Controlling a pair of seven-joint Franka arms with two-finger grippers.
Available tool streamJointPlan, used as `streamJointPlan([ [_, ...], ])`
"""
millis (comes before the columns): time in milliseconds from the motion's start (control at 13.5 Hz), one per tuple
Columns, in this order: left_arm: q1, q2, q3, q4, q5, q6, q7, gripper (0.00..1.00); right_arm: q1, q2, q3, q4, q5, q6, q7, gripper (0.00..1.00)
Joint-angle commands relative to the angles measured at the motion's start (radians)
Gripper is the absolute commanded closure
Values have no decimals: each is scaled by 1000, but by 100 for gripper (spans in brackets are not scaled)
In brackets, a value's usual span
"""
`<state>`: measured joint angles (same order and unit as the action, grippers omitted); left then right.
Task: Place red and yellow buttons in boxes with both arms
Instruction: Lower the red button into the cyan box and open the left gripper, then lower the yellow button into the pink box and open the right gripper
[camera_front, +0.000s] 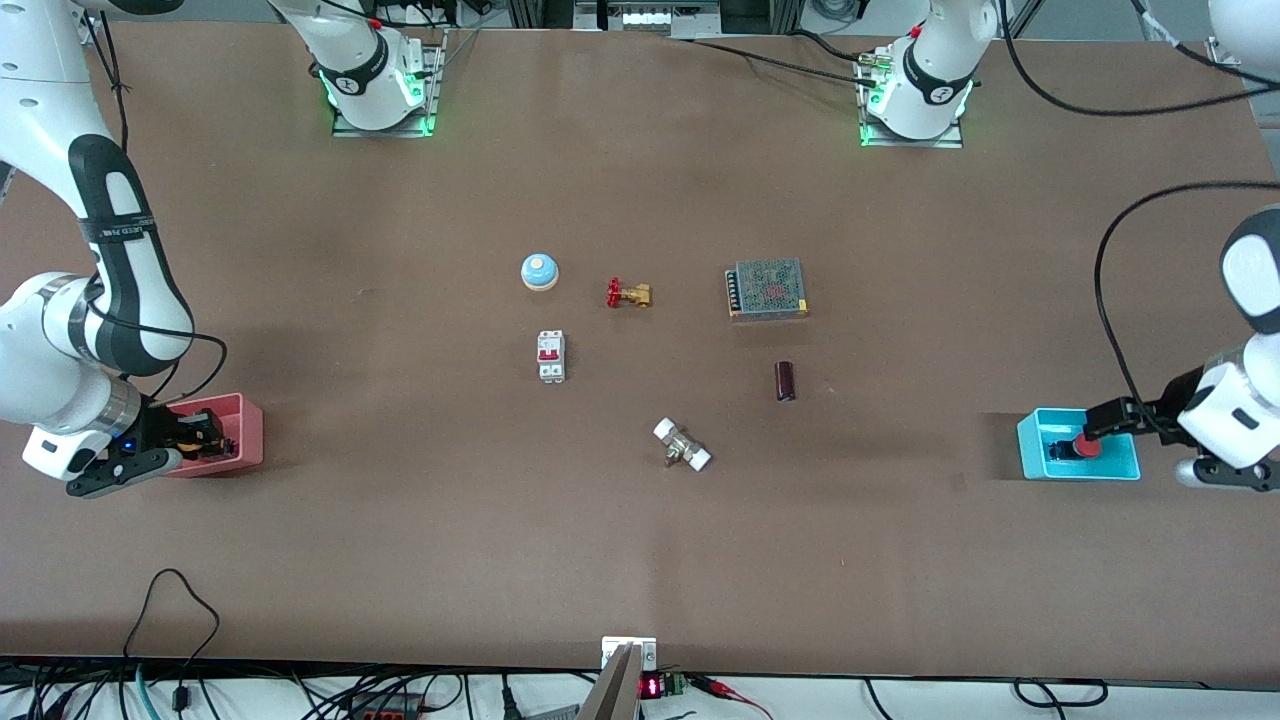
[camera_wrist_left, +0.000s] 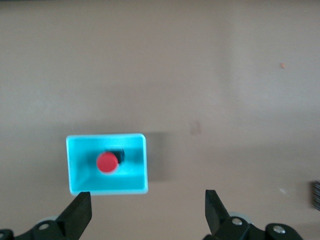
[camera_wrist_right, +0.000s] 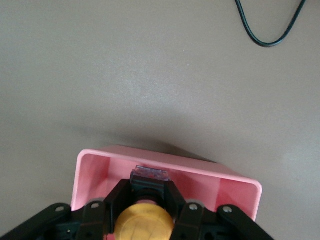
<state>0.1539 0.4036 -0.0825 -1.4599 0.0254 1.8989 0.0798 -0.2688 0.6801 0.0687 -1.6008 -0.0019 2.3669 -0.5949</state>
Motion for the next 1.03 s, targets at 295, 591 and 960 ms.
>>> streamJointPlan([
  [295, -105, -187, 56, -65, -56, -145, -129, 0, -20, 9, 13, 2, -15, 5, -8, 61],
  [591, -96, -212, 89, -60, -98, -201, -126, 0, -20, 16, 13, 1, -15, 6, -8, 60],
  [960, -97, -235, 75, -71, -85, -207, -124, 0, -20, 22, 13, 1, -15, 11, -8, 56],
])
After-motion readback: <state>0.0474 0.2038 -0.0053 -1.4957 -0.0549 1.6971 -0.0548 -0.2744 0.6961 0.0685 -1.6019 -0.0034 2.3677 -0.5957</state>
